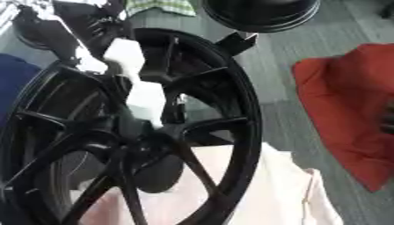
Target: Pull the pin out of the wheel hub.
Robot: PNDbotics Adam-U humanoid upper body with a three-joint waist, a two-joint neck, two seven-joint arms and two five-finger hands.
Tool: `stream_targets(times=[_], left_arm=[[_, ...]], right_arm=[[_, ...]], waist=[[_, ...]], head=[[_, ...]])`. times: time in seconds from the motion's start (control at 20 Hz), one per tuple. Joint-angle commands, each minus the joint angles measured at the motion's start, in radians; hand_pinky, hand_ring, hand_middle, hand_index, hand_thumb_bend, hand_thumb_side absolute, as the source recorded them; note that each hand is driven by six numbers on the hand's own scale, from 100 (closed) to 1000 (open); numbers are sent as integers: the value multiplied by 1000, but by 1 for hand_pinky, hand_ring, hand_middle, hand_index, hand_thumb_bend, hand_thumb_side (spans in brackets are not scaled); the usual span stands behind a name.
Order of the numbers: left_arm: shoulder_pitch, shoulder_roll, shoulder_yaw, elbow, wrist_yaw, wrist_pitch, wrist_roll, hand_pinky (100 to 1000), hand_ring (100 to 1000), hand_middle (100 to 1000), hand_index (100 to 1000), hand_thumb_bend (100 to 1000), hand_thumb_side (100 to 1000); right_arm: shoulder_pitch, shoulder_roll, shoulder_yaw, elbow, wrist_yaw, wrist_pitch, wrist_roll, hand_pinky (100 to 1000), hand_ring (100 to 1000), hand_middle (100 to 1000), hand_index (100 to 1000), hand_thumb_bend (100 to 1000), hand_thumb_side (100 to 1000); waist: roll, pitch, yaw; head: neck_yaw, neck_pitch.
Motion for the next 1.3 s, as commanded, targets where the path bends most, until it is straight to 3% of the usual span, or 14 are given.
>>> stream_targets(times=[0.05,0.35,0.7,0.85,1.0,1.05,1.1,1.15,1.2,1.3], left_arm=[[-3,82,68,-43,25,9,38,642,536,316,511,282,187],[86,214,195,-64,60,23,113,636,532,308,511,298,190],[256,382,364,61,98,93,218,613,521,304,516,354,175],[328,404,424,133,134,126,262,606,520,307,522,374,176],[402,407,457,182,165,106,308,607,521,309,524,378,179],[426,407,465,186,172,95,322,681,642,495,683,550,311],[450,399,476,197,178,90,337,726,739,616,791,659,413],[473,391,487,206,183,81,351,726,739,616,791,659,413],[497,381,501,207,193,69,366,738,787,702,839,691,443],[543,366,527,195,217,44,394,720,769,683,819,677,439]], right_arm=[[6,-19,-14,-19,5,-4,-3,711,681,675,723,100,743],[29,-26,-27,-19,9,-11,-15,711,681,675,724,100,731],[43,-32,-58,-19,14,-33,-44,710,680,674,723,100,712],[45,-31,-66,-19,10,-36,-53,710,680,673,723,100,703],[48,-32,-69,-19,8,-42,-56,710,680,673,723,100,701],[49,-32,-69,-19,8,-43,-57,710,680,673,723,100,695],[52,-30,-72,-19,7,-45,-59,710,680,673,723,100,694],[54,-28,-73,-19,6,-47,-60,710,680,673,723,100,694],[55,-27,-74,-19,4,-49,-61,709,680,673,723,100,693],[57,-25,-74,-19,2,-50,-61,709,679,673,723,100,695]], waist=[[-7,-39,9],[-11,-56,53],[-20,-61,133],[-31,-64,147],[-37,-67,149],[-38,-69,149],[-45,-71,154],[-49,-74,156],[-52,-76,157],[-56,-79,155]], head=[[-13,9],[-42,26],[-85,31],[-96,28],[-99,28],[-100,27],[-102,28],[-102,30],[-101,28],[-100,27]])
